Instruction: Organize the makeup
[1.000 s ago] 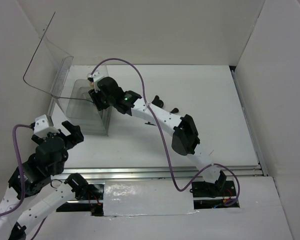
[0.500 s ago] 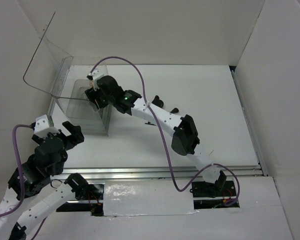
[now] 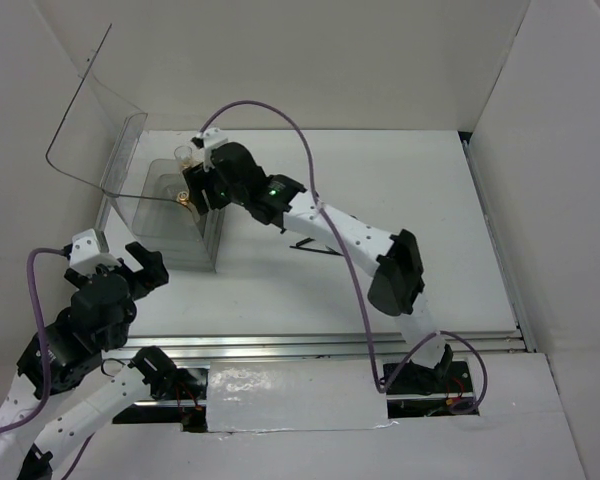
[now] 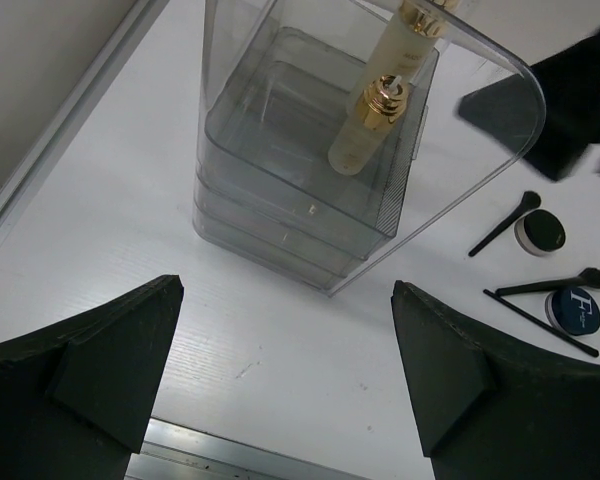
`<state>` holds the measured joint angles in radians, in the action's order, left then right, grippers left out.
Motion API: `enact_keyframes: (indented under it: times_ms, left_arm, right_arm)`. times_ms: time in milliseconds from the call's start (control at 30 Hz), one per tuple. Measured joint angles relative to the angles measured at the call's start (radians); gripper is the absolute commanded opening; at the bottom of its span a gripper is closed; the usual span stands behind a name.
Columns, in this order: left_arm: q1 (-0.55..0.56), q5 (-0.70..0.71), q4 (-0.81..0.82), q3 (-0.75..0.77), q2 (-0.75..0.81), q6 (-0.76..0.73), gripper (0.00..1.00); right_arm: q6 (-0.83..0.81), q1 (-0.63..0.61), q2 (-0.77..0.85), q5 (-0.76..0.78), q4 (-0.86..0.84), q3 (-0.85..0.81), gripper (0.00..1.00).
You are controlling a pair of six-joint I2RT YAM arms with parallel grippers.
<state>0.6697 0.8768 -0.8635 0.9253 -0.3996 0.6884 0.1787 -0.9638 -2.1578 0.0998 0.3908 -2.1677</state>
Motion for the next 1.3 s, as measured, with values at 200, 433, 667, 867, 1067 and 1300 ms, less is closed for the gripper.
enact_keyframes:
  times_ms: [200,433,667,867,1067,1300]
  left_arm:
    - [0.000,-0.015,-0.039,0.105,-0.112,0.002,0.99]
    - [-0.001,0.001,-0.060,0.472,-0.357,-0.012,0.99]
    - [-0.001,0.127,0.039,0.695,-0.466,-0.139,0.99]
    - [-0.001,0.163,0.400,0.651,-0.404,-0.463,0.99]
    - [-0.001,0.137,0.732,0.673,-0.430,-0.809,0.99]
    - [-0.091,0.048,0.871,0.821,-0.649,-1.063,0.99]
  right_arm:
    - [0.054,0.030,0.408,0.080,-0.061,0.285,0.79]
    - [0.114,0.085,0.896,0.158,-0.156,0.680,0.99]
    - [0.159,0.094,1.072,0.138,-0.159,0.966,0.99]
    - [0.173,0.098,1.118,0.071,-0.135,1.089,1.00]
    - [0.180,0.099,1.162,-0.002,-0.151,1.132,1.00]
    - [0.192,0.099,1.199,-0.067,-0.164,1.185,1.00]
